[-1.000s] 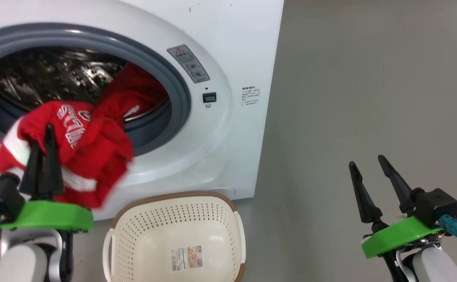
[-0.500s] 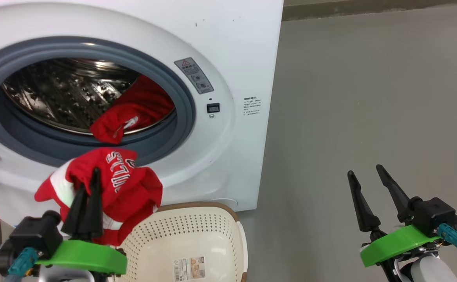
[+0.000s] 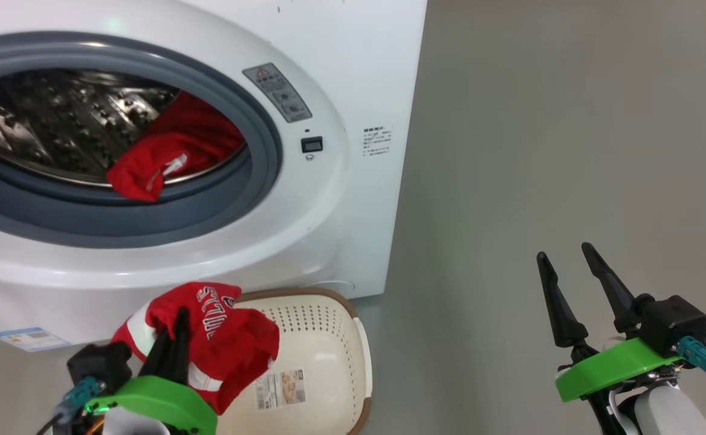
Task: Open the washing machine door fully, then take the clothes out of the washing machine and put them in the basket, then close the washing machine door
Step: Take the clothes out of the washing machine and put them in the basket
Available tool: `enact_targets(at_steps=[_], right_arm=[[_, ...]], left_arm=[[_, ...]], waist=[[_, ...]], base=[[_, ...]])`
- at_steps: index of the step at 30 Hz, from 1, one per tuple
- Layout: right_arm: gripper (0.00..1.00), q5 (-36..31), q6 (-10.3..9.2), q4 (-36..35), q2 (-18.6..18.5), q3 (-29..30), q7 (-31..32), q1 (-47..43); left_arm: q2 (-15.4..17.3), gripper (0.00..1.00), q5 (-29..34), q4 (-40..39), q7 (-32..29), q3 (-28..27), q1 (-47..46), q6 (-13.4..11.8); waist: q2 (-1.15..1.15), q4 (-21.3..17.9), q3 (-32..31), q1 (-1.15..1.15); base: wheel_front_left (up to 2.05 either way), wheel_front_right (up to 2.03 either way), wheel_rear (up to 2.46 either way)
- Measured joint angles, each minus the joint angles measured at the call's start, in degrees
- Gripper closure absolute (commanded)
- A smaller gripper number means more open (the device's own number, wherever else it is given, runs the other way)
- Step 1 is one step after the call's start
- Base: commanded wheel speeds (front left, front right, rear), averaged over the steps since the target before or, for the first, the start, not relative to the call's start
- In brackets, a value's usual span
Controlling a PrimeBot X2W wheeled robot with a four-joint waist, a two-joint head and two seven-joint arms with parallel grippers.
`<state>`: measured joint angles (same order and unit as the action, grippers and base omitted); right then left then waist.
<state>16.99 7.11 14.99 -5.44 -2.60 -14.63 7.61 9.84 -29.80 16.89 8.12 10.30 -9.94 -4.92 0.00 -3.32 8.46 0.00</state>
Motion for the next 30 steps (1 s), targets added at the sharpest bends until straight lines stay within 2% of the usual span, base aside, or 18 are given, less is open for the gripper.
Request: enact_targets(at_steps=[6, 12, 16, 23, 30], right_arm=[[0.00, 0.09, 0.00, -0.01, -0.04, -0.08, 0.00, 1.25], [0.00, 0.09, 0.00, -0.22, -0.24, -0.35, 0.00, 3.40], [0.00, 0.11, 0.00, -0.69, -0.44, -1.54, 0.00, 5.58], [0.00, 0.20, 0.00, -0.92, -0.56, -2.25, -0.01, 8.20], [0.00, 0.64, 0.00, -0.88, -0.40, -3.69, 0.00, 10.22]], left_arm=[[-1.57, 1.00, -0.76, 10.99, 0.56, 1.05, -5.40, 2.49], [-4.35, 1.00, -4.15, 22.36, 1.12, 0.98, -12.06, 5.54], [-5.31, 1.00, -4.57, 32.52, 0.96, 1.36, -17.62, 7.42], [-6.24, 1.00, -5.56, 45.14, -0.48, 2.33, -24.42, 8.50], [-6.78, 1.00, -5.64, 53.25, -1.54, 3.03, -29.83, 8.56]], waist=[[0.00, -0.66, 2.89, 0.00], [0.00, -1.07, 6.19, 0.00], [0.00, -1.47, 9.15, 0.00], [0.00, -2.36, 13.27, 0.00], [0.00, -3.91, 17.08, 0.00]], base=[[0.00, 0.00, 0.00], [0.00, 0.00, 0.00], [0.00, 0.00, 0.00], [0.00, 0.00, 0.00], [0.00, 0.00, 0.00]])
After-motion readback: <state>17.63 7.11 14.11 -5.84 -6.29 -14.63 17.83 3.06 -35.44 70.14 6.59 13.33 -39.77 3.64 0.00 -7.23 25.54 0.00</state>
